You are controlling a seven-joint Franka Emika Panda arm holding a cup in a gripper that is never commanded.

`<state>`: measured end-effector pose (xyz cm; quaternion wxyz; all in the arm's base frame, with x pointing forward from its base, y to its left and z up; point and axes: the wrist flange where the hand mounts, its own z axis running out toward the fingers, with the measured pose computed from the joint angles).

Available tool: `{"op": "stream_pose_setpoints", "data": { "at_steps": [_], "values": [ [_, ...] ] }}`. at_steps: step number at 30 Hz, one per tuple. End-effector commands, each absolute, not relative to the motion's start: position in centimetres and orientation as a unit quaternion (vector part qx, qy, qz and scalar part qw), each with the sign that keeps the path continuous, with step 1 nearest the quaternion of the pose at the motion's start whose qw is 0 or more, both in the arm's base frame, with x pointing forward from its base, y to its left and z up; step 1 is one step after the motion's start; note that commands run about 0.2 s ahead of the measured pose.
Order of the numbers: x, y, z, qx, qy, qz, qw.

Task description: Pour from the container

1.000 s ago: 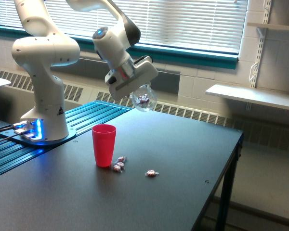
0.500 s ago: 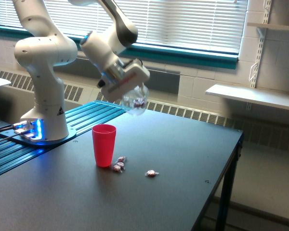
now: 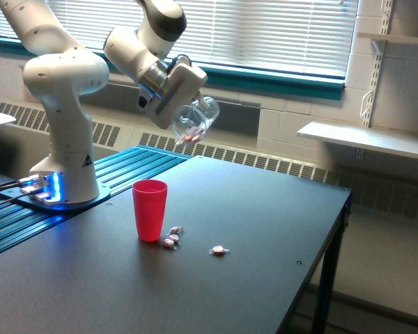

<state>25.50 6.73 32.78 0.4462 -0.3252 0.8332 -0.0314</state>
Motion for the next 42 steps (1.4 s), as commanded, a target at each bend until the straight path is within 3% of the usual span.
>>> {"op": "stream_pose_setpoints", "data": {
  "at_steps": [1,21,32,42],
  "values": [
    [23.4,5.8,33.9,-0.302,0.834,-0.047,0.459],
    [23.5,6.0,33.3,-0.304,0.84,-0.044,0.448],
    [23.9,6.5,30.4,-0.311,0.867,-0.027,0.389],
    [23.2,5.9,29.3,-0.311,0.873,-0.029,0.374]
  ]
}}
